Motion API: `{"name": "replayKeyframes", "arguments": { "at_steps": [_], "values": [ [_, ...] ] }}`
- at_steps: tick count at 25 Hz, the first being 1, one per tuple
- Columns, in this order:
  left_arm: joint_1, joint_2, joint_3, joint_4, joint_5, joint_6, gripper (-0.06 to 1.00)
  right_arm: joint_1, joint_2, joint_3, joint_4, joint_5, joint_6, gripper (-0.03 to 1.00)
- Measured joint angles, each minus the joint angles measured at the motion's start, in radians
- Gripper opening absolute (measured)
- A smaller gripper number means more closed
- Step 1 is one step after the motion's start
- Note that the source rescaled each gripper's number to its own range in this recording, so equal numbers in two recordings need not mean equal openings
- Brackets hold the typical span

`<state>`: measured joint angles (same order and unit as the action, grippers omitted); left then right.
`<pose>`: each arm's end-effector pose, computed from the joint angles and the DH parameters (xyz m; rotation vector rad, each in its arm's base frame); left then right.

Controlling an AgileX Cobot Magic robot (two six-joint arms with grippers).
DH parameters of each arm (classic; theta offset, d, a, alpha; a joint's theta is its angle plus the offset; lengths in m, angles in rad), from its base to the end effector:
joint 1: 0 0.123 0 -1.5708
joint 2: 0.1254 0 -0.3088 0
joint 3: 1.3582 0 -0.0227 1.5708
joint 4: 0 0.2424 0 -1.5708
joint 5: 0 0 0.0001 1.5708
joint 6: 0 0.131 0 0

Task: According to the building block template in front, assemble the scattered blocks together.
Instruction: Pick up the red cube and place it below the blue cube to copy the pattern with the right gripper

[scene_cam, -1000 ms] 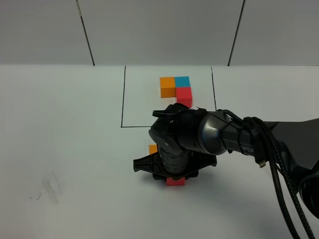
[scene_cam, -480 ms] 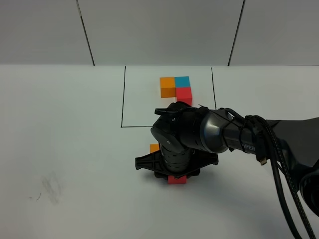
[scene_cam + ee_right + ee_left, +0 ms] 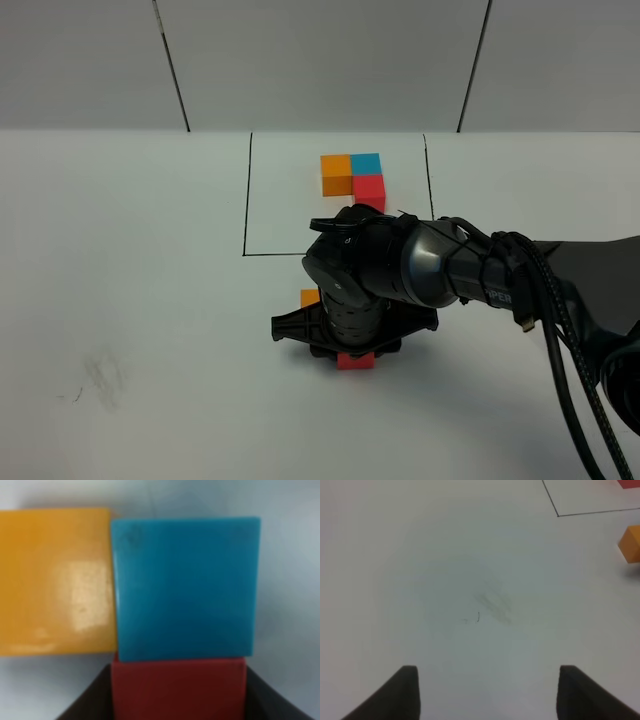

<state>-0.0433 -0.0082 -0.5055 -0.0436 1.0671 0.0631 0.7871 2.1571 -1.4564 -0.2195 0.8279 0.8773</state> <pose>-0.0029 -0.0049 0.2560 0.1108 2.0334 -0.0397 0.3192 0.2905 0.1078 -0.0705 2.9275 -0.0292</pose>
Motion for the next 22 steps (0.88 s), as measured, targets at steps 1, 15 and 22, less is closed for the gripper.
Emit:
{"name": "replayKeyframes", "arguments": {
  "at_steps": [1,15,22],
  "values": [
    [0.000,0.000,0.000,0.000,0.000,0.000,0.33,0.000,0.000,0.000,-0.007,0.000,0.000,0.27],
    [0.000,0.000,0.000,0.000,0.000,0.000,0.33,0.000,-0.008,0.000,-0.042,0.081,-0.044,0.75],
    [0.000,0.000,0.000,0.000,0.000,0.000,0.33,0.000,-0.129,0.000,-0.034,0.151,-0.145,0.98]
  ]
}}
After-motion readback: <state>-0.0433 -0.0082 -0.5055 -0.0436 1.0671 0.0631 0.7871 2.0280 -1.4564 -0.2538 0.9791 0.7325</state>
